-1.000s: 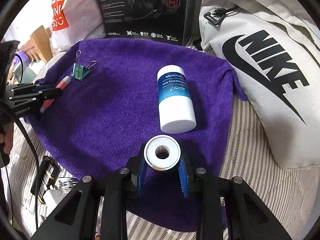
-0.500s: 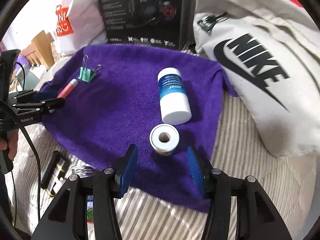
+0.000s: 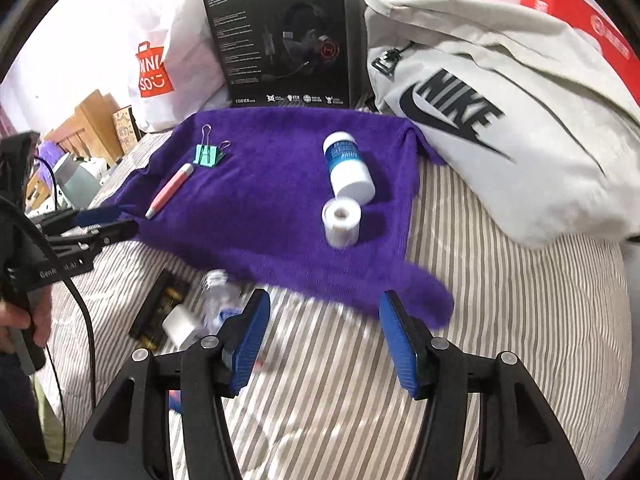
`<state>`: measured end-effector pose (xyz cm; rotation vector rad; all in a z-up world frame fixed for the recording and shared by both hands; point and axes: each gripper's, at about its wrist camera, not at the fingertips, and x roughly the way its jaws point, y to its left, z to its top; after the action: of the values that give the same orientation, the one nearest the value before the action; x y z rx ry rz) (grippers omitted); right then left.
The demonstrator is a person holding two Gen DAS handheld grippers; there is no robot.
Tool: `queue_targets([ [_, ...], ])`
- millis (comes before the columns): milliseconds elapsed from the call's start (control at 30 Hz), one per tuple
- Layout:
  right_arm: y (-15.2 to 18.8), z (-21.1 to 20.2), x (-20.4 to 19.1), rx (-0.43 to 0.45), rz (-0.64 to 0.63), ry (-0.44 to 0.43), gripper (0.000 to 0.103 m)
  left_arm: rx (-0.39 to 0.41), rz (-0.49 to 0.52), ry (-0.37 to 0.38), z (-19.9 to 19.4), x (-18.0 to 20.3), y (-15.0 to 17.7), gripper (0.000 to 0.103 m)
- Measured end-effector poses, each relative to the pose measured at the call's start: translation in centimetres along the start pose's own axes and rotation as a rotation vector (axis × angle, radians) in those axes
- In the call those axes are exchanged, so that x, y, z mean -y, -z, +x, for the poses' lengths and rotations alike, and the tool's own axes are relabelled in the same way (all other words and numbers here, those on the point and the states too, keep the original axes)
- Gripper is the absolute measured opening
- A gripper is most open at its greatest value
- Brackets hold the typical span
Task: Organize rigid objects
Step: 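Grasp the black box with the left tool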
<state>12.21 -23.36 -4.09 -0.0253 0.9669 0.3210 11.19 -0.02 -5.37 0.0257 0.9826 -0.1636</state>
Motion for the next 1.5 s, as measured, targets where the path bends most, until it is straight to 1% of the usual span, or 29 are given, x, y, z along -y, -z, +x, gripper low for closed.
queue_targets([
  [233, 3.0, -1.0, -0.8, -0.011, 0.057, -0.027, 0.057, -0.042, 0.036, 0.060, 1.4, 2.5, 2.7, 0.052],
  [333, 3.8, -1.1, -1.2, -0.018, 0.069, -0.039, 0.057, -0.054, 0.051, 0.031, 2.1, 2.9, 3.2, 0.053],
  [367, 4.1, -1.1, -1.3, -0.023, 0.074, -0.042, 0.057, -0.047, 0.050, 0.028, 2.0, 2.8, 3.3, 0.054],
  [433, 4.6, -1.2, -1.4, -0.026, 0.085, -0.044, 0.057, -0.044, 0.037, 0.028, 1.9, 2.1, 3.5, 0.054],
  [500, 5.0, -1.3, -1.4, -0.031, 0.084, -0.040, 0.057, -0.043, 0.026, 0.009, 1.6, 1.3, 3.6, 0.055],
  [600, 5.4, -1.4, -1.2, -0.031, 0.095, -0.033, 0.057, -0.045, 0.012, -0.004, 1.3, 0.4, 3.7, 0.054],
  [767, 5.5, -1.0, -1.3, -0.038, 0.101, -0.039, 0.057, -0.056, 0.043, 0.016, 1.8, 1.4, 3.8, 0.054],
  [800, 5.5, -0.8, -1.3, -0.042, 0.101, -0.042, 0.057, -0.058, 0.051, 0.011, 2.1, 1.7, 3.9, 0.054],
  [900, 5.3, -0.4, -1.8, -0.050, 0.089, -0.046, 0.057, -0.056, 0.085, -0.037, 2.4, 2.5, 4.0, 0.052],
  [1000, 5.0, -0.3, -2.4, -0.050, 0.066, -0.051, 0.057, -0.046, 0.087, -0.035, 2.3, 2.5, 4.1, 0.051],
  [1033, 5.0, -0.2, -2.6, -0.051, 0.060, -0.050, 0.057, -0.044, 0.086, -0.036, 2.3, 2.4, 4.1, 0.048],
  [1067, 4.8, -0.1, -2.8, -0.052, 0.052, -0.050, 0.057, -0.042, 0.088, -0.035, 2.2, 2.3, 4.1, 0.042],
  [1133, 4.6, 0.1, -3.2, -0.054, 0.038, -0.055, 0.057, -0.042, 0.086, -0.028, 2.0, 2.1, 4.2, 0.037],
  [1233, 4.3, 0.7, -3.9, -0.063, 0.004, -0.056, 0.057, -0.038, 0.085, -0.027, 1.9, 1.8, 4.2, 0.021],
  [1367, 4.0, 1.8, -5.2, -0.078, -0.042, -0.066, 0.057, -0.036, 0.081, -0.008, 1.9, 1.5, 4.2, 0.021],
  [1433, 3.9, 2.5, -5.7, -0.091, -0.071, -0.064, 0.057, -0.037, 0.073, -0.009, 1.9, 1.5, 4.2, 0.021],
  [1500, 3.9, 3.3, -6.3, -0.108, -0.105, -0.061, 0.057, -0.037, 0.091, -0.021, 1.9, 1.7, 4.2, 0.021],
])
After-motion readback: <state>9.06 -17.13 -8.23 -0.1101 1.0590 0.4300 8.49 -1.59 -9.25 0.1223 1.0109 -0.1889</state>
